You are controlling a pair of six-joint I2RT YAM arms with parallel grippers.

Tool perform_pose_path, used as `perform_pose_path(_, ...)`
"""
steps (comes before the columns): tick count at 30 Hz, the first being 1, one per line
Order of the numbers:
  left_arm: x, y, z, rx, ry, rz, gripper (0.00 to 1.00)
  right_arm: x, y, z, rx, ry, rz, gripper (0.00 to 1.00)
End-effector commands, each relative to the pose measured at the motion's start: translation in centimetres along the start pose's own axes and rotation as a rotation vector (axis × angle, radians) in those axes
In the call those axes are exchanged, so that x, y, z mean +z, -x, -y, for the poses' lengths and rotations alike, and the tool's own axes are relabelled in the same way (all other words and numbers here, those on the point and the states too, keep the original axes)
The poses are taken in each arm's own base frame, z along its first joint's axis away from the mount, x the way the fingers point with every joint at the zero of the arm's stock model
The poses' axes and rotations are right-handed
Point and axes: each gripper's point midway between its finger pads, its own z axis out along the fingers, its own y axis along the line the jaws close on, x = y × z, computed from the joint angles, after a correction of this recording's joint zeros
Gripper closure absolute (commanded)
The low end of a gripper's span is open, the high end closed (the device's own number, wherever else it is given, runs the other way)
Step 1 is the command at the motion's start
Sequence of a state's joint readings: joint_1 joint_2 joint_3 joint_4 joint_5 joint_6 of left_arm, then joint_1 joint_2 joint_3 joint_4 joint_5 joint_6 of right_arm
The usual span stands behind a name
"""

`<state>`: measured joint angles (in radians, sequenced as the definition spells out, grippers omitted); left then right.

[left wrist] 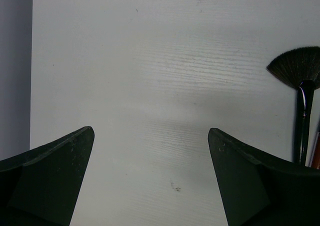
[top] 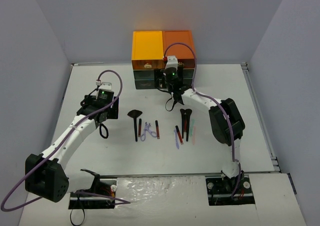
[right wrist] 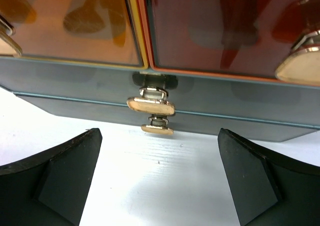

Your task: Organize the makeup

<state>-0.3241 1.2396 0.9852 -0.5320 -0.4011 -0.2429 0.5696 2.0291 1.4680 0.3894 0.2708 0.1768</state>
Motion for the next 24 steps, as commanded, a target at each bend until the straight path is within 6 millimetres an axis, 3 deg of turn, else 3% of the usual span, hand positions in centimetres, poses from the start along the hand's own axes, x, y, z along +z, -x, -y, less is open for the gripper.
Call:
perform_pose_path(1, -1.4, 3.4, -0.6, -0.071, -0.003, 0.108, 0.03, 0.6, 4.1, -0.5, 0.027, 0.008, 0.090, 0.02)
perform_pose_path(24, -1.4, 3.3, -0.6, -0.070, -0.001, 0.106, 0.03, 2.4, 4.8, -0.4, 0.061, -0.047, 0.134, 0.22)
